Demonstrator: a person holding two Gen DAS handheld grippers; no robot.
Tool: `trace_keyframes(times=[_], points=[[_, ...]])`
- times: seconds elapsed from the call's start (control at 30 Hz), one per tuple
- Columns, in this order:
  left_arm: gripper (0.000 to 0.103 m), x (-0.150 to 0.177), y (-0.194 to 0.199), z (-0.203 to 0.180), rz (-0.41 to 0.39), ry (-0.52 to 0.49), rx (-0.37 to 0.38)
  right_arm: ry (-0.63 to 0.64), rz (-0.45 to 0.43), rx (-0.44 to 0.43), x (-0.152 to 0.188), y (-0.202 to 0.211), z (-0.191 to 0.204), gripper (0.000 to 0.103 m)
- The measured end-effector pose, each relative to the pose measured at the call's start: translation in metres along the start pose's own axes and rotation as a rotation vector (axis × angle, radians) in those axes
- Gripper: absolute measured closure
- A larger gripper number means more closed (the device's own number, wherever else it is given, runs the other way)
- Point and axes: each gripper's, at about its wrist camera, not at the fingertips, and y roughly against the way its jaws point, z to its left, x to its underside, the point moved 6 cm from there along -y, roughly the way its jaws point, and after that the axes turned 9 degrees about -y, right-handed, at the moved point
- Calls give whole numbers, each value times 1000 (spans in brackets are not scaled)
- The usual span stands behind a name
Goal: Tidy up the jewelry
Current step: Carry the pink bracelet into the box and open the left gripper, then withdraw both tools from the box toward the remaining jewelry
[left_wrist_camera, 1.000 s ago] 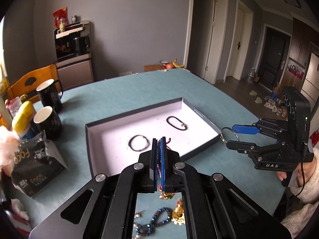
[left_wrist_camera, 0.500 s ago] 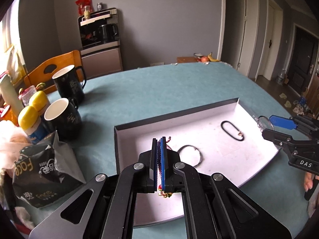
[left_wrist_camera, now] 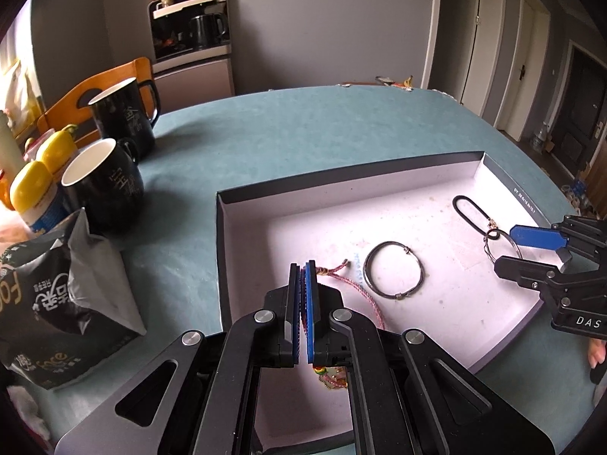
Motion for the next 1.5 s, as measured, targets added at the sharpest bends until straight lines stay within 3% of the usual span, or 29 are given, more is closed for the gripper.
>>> trace_keyframes(times=[0.63, 0.73, 0.8, 0.97, 1.03, 1.17, 1.3, 1.4, 1.5], points=[[99, 6, -16, -4, 43, -26, -6, 22, 68, 15, 1, -23, 10, 56], [91, 7, -16, -5, 46, -27, -10, 19, 63, 16, 1, -22, 10, 55], [78, 6, -14, -4, 34, -23, -13, 14, 56, 16, 0, -20, 9, 55], [67, 4, -9, -3, 10, -17, -17, 6, 27, 17, -4, -12, 8, 52], [63, 3, -8, -3, 5, -13, -15, 2, 14, 18, -5, -7, 8, 36], [53, 0, 0, -2, -30, -11, -13, 4, -30, 26, -8, 8, 8, 34], [38, -3, 10, -4, -74, -14, -13, -33, -104, 30, -11, 35, 0, 11], [27, -5, 15, -7, -99, -29, -29, -63, -156, 36, -9, 56, -8, 5], [22, -7, 21, -11, -126, -46, -36, -72, -183, 55, -2, 72, -14, 5]])
